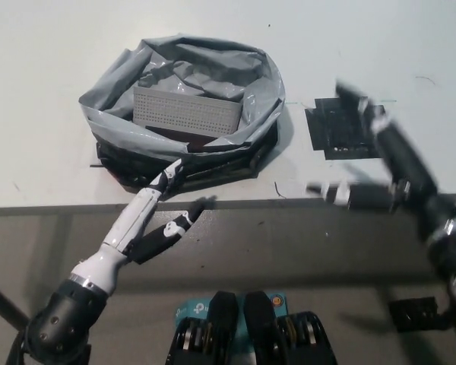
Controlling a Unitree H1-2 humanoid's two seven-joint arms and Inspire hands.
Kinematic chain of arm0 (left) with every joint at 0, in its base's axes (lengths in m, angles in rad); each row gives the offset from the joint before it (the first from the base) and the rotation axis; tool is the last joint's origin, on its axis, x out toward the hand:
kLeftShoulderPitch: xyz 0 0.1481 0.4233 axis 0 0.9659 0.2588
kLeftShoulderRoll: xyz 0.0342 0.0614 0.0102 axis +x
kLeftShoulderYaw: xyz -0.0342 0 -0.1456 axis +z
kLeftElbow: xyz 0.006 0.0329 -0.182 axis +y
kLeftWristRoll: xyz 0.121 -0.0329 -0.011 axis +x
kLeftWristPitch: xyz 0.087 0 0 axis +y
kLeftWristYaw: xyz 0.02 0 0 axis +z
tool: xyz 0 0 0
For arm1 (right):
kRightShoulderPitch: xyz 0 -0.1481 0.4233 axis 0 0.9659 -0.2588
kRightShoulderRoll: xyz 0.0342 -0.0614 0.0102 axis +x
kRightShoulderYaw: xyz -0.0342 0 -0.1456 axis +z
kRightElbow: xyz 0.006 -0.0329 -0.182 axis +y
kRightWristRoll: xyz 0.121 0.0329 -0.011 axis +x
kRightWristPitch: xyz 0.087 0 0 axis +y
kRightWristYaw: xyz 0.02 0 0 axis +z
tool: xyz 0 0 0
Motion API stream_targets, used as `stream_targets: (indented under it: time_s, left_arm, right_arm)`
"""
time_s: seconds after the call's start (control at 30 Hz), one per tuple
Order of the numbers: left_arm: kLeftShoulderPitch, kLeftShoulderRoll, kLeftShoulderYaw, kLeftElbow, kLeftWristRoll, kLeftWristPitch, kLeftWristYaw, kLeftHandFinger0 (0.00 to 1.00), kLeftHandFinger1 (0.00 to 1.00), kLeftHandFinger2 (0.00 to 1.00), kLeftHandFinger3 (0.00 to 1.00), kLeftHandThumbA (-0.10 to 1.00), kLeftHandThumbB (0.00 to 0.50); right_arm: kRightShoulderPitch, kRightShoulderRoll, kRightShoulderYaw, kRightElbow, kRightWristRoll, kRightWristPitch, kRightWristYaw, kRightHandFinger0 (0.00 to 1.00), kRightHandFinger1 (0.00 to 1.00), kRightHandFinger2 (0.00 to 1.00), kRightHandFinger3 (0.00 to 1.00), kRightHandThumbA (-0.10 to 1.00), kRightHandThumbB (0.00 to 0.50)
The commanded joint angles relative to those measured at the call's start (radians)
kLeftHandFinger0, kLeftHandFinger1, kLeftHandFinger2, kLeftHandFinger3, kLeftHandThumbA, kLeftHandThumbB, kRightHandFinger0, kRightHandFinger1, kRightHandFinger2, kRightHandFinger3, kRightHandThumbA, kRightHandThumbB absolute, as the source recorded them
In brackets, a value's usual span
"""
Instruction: Use the right hand to pick up a small rectangular container and put it into a plastic bag and lift the bag
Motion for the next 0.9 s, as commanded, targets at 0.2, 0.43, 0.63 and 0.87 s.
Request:
stream_targets:
  time_s: [0.2, 0.43, 0.63, 0.87]
  left_arm:
    - [0.166, 0.021, 0.038, -0.074, -0.014, -0.063, 0.031, 1.0, 1.0, 1.0, 1.0, 0.89, 0.236]
    - [0.275, 0.014, 0.023, -0.072, -0.002, -0.075, 0.033, 1.0, 1.0, 1.0, 1.0, 0.86, 0.28]
    - [0.279, 0.037, 0.037, -0.055, -0.004, -0.085, 0.025, 1.0, 1.0, 1.0, 1.0, 0.86, 0.271]
    - [0.27, 0.04, 0.038, -0.024, -0.013, -0.094, 0.015, 1.0, 1.0, 1.0, 1.0, 0.82, 0.257]
  right_arm:
    - [0.337, 0.126, 0.038, 0.141, -0.309, -0.629, -0.245, 1.0, 1.0, 1.0, 1.0, 1.0, 0.241]
    - [0.431, 0.147, 0.052, 0.176, -0.313, -0.673, -0.227, 1.0, 1.0, 1.0, 1.0, 1.0, 0.22]
    - [0.429, 0.185, 0.058, 0.231, -0.316, -0.7, -0.223, 1.0, 1.0, 1.0, 1.0, 0.97, 0.204]
    - [0.452, 0.208, 0.047, 0.232, -0.326, -0.68, -0.212, 1.0, 1.0, 1.0, 1.0, 0.94, 0.202]
